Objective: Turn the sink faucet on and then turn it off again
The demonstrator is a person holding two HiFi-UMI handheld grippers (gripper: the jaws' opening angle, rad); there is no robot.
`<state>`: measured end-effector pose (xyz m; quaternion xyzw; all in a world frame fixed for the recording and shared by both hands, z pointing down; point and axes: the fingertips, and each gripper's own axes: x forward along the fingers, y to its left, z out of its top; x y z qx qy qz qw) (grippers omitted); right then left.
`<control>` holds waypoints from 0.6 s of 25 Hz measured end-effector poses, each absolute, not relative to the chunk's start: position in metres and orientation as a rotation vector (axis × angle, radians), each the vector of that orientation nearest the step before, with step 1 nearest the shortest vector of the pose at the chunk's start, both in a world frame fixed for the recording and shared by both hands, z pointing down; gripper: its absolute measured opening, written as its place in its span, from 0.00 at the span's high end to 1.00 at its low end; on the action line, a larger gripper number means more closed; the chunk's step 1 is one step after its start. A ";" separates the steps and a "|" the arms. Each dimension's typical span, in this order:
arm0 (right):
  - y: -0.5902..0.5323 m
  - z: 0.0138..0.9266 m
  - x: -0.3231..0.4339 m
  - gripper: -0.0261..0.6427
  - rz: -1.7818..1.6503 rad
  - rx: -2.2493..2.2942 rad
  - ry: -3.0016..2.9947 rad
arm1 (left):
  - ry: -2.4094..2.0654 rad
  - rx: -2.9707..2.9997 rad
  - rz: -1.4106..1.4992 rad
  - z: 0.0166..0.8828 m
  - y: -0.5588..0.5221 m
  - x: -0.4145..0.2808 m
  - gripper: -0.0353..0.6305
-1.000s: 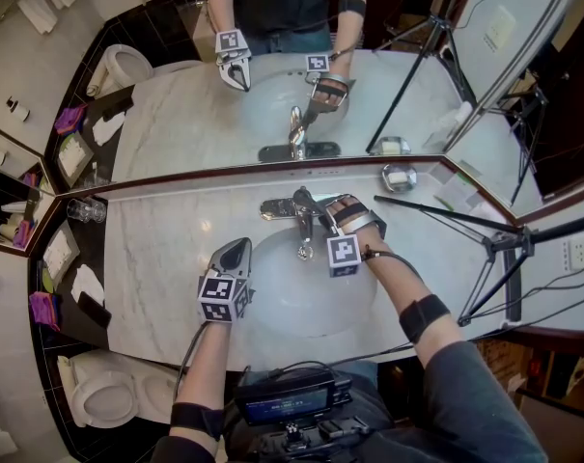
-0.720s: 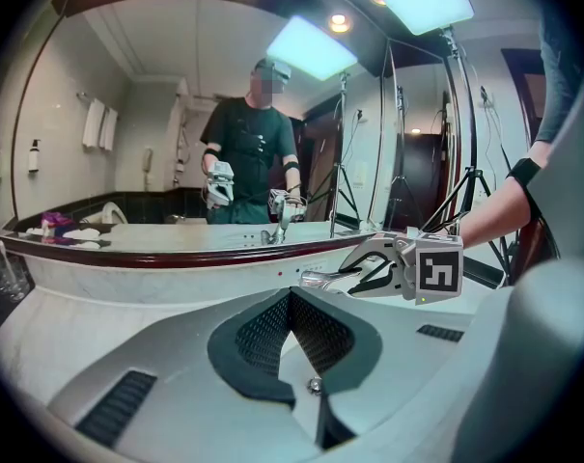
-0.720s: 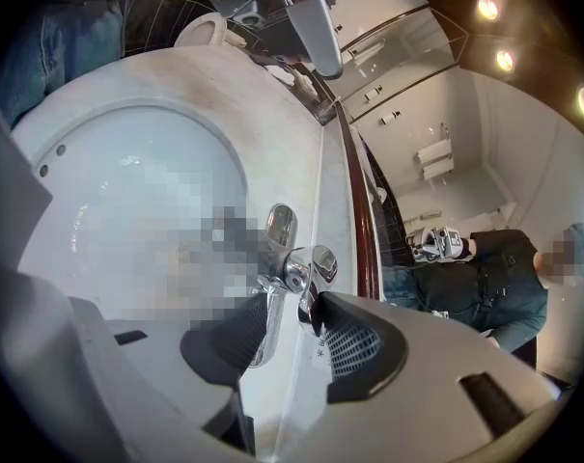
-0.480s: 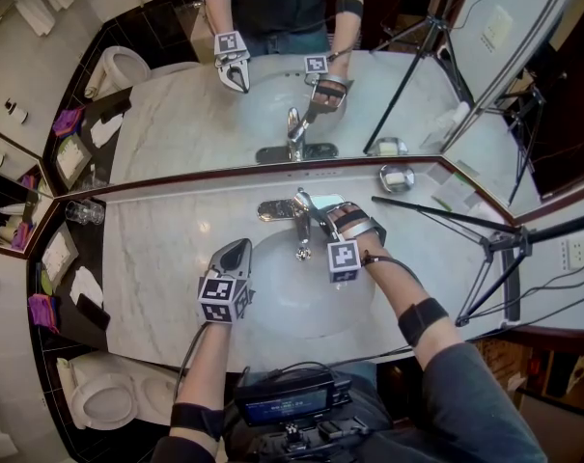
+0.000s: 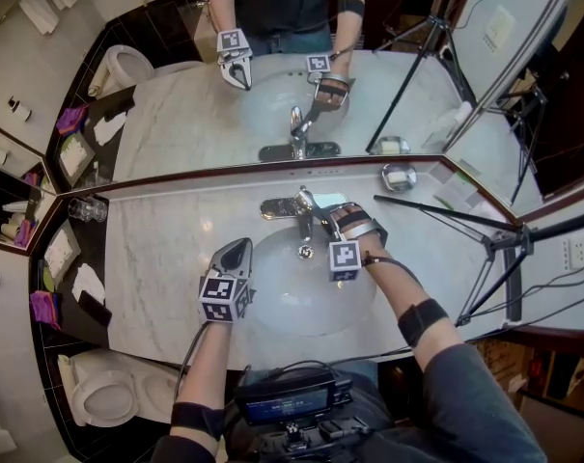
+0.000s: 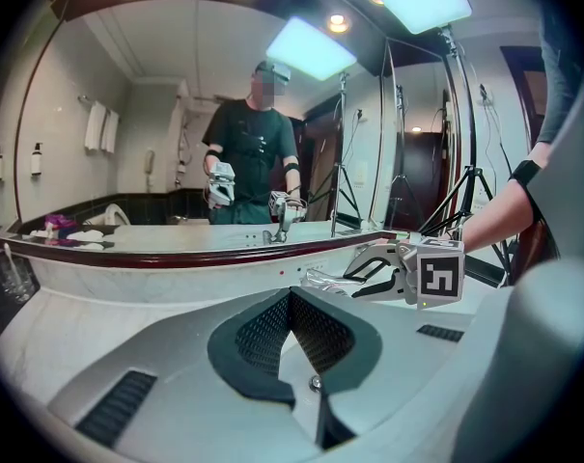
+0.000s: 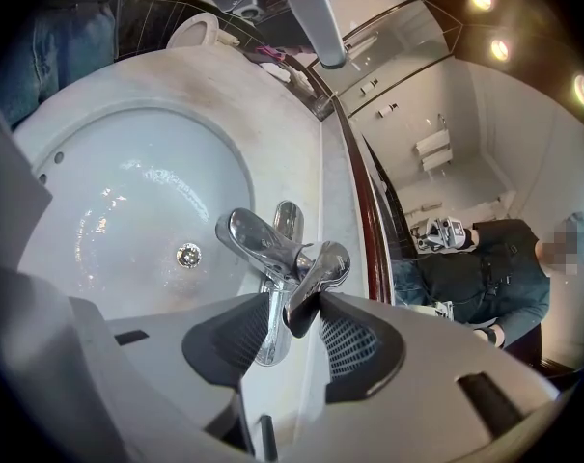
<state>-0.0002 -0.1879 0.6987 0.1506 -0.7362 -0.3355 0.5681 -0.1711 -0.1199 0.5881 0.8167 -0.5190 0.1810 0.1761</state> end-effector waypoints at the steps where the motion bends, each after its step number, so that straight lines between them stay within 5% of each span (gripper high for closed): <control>1: -0.188 0.699 0.000 0.71 -0.786 0.357 -1.728 | -1.471 2.312 0.514 0.588 -0.119 -0.172 0.95; 15: -0.172 0.668 0.004 0.70 -0.531 0.602 -1.866 | -1.492 2.326 0.510 0.577 -0.113 -0.176 0.95</control>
